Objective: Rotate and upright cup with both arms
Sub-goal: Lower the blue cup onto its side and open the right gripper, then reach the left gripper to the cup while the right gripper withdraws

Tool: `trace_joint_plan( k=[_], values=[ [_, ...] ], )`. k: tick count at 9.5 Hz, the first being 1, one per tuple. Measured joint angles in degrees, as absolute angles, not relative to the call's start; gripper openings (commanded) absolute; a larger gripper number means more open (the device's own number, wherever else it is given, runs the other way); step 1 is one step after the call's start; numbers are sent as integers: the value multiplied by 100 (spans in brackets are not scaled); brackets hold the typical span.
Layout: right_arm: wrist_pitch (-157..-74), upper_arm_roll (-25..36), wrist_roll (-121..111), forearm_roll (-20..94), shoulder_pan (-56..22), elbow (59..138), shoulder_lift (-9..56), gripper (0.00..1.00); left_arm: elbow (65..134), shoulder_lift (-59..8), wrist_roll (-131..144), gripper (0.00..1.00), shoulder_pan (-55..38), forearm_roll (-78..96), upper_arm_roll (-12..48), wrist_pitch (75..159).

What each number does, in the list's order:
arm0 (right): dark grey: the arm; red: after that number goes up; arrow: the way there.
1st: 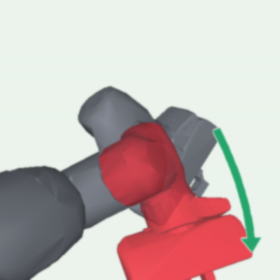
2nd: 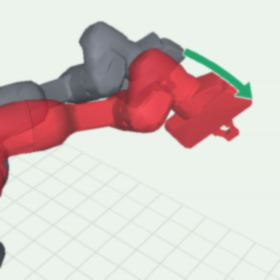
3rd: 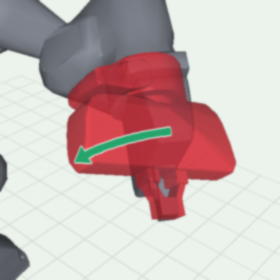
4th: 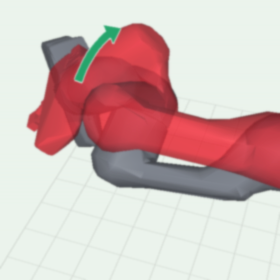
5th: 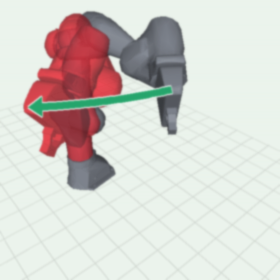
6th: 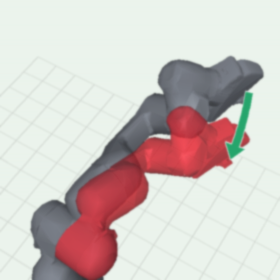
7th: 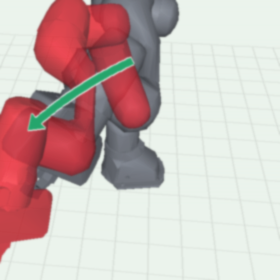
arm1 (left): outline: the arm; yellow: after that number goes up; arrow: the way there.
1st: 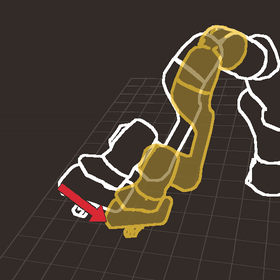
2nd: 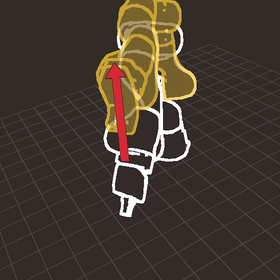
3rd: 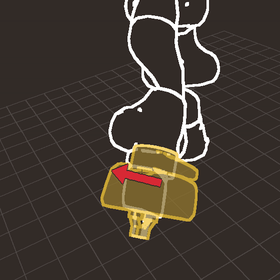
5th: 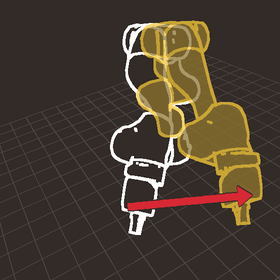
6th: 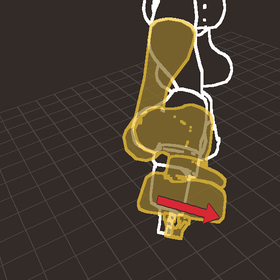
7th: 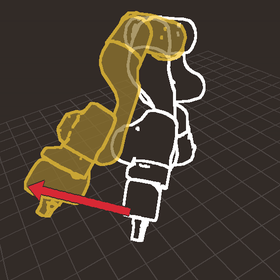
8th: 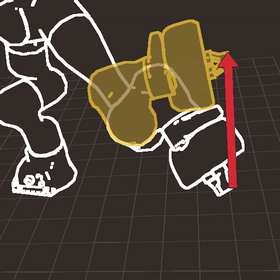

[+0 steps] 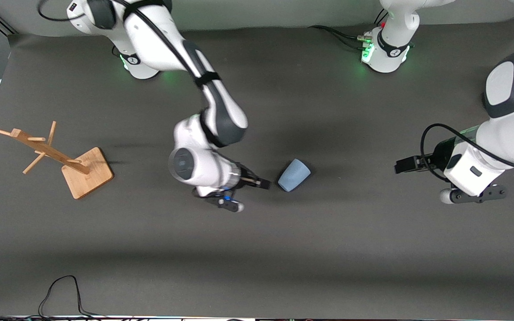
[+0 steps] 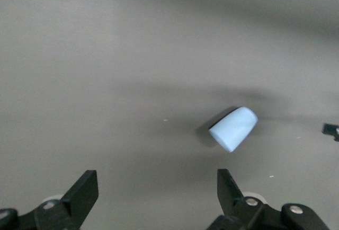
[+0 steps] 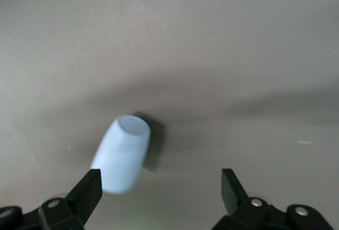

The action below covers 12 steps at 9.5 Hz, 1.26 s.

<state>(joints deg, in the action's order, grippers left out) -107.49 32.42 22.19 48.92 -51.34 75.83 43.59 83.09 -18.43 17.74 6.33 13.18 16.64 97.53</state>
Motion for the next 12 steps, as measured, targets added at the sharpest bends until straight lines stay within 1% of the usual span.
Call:
trace_joint_plan(
  k=[1, 2, 4, 5, 7, 9, 11, 12],
  values=[
    [-10292, 3653, 1551, 4732, -5105, 7638, 4133, 100, 8573, -1812, 2079, 100, 739, 1728, 1652, 10019],
    [-9974, 3903, 1031, 4289, -5074, 7706, 3900, 100, 8815, -1759, 2696, 100, 794, 1930, 1653, 10232],
    [-9607, 4180, 254, 3057, -5057, 7925, 3305, 100, 9424, -1603, 4154, 100, 665, 2094, 1779, 10896],
    [-9394, 4374, -112, 2504, -5054, 8100, 2946, 100, 9866, -1542, 4710, 100, 458, 2267, 1828, 11440],
    [-8915, 4774, -476, 1665, -5056, 8276, 2313, 100, 10958, -1513, 5354, 100, -222, 2574, 1875, 13105],
    [-8526, 4872, -565, 1119, -5069, 8335, 1753, 100, 11997, -1514, 5640, 100, -771, 2751, 1902, 14749],
    [-8265, 5015, -678, 771, -5079, 8357, 1385, 100, 12719, -1513, 5638, 100, -911, 2872, 2061, 16205],
    [-8225, 5127, -710, 743, -5080, 8389, 1204, 100, 12936, -1518, 5638, 100, -931, 2886, 2184, 16748]
  ],
)
